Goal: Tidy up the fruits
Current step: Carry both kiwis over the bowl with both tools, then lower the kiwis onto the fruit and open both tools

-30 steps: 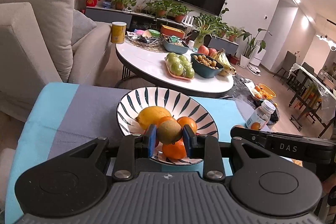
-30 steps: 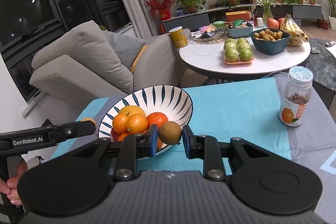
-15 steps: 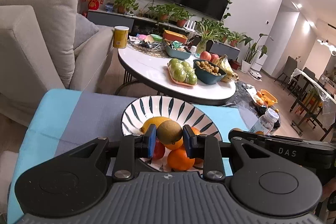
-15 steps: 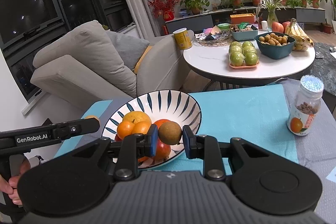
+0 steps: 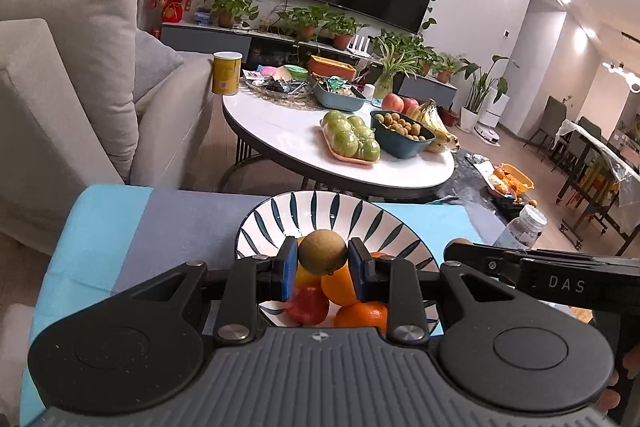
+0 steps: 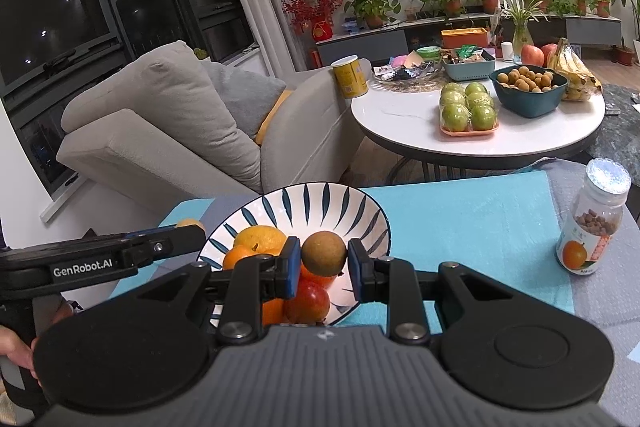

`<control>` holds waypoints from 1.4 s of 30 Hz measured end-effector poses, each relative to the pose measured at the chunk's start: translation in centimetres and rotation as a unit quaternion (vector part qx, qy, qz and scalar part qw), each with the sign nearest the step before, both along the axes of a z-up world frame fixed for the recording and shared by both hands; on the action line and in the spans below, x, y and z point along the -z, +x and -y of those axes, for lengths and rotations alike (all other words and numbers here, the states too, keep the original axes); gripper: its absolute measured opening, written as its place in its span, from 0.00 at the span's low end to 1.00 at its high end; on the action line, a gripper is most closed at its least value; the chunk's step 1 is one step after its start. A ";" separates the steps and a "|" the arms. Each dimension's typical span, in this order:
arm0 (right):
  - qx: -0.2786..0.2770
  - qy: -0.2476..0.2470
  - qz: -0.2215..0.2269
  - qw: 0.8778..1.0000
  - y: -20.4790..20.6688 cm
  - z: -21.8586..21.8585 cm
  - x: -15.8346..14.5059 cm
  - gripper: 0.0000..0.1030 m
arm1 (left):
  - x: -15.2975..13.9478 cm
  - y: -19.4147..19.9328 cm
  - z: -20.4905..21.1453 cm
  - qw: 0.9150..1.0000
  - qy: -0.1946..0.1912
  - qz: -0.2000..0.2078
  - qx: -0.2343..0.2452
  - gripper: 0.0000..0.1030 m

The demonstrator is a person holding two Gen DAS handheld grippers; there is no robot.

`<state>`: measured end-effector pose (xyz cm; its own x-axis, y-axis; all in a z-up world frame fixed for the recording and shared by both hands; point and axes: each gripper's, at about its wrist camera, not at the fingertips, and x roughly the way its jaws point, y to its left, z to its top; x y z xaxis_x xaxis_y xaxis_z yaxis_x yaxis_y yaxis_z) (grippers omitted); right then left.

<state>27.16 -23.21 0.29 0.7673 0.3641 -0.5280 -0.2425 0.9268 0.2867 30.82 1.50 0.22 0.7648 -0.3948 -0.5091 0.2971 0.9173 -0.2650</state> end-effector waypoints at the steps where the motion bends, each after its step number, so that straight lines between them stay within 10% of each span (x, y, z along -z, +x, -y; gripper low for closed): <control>1: 0.000 -0.002 -0.001 1.000 0.0 0.0 0.0 0.32 | 0.0 0.1 0.1 1.000 0.002 0.000 -0.001 0.24; 42: -0.009 0.013 -0.013 1.000 3.0 -1.1 0.8 0.32 | 0.6 3.3 0.5 1.000 0.000 -0.005 0.000 0.25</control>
<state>30.19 -22.10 -0.47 0.7465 0.3914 -0.5381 -0.2515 0.9147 0.3164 34.16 0.97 -0.37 0.7592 -0.3947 -0.5175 0.2945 0.9174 -0.2678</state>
